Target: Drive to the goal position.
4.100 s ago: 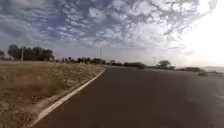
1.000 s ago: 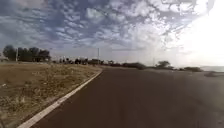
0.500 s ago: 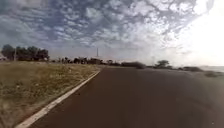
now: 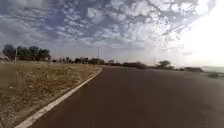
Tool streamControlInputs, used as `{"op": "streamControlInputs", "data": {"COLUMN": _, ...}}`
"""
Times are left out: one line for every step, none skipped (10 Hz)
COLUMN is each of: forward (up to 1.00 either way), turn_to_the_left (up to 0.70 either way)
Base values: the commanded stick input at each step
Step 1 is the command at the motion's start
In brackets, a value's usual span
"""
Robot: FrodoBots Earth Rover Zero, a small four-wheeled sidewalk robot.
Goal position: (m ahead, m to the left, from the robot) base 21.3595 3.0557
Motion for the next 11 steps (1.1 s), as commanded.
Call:
{"op": "streamControlInputs", "data": {"forward": 0.60, "turn_to_the_left": 0.00}}
{"op": "streamControlInputs", "data": {"forward": 0.60, "turn_to_the_left": 0.00}}
{"op": "streamControlInputs", "data": {"forward": 0.60, "turn_to_the_left": 0.00}}
{"op": "streamControlInputs", "data": {"forward": 0.60, "turn_to_the_left": 0.00}}
{"op": "streamControlInputs", "data": {"forward": 0.60, "turn_to_the_left": 0.00}}
{"op": "streamControlInputs", "data": {"forward": 0.60, "turn_to_the_left": 0.00}}
{"op": "streamControlInputs", "data": {"forward": 0.60, "turn_to_the_left": 0.00}}
{"op": "streamControlInputs", "data": {"forward": 0.60, "turn_to_the_left": 0.00}}
{"op": "streamControlInputs", "data": {"forward": 0.60, "turn_to_the_left": -0.01}}
{"op": "streamControlInputs", "data": {"forward": 0.60, "turn_to_the_left": -0.05}}
{"op": "streamControlInputs", "data": {"forward": 0.60, "turn_to_the_left": -0.08}}
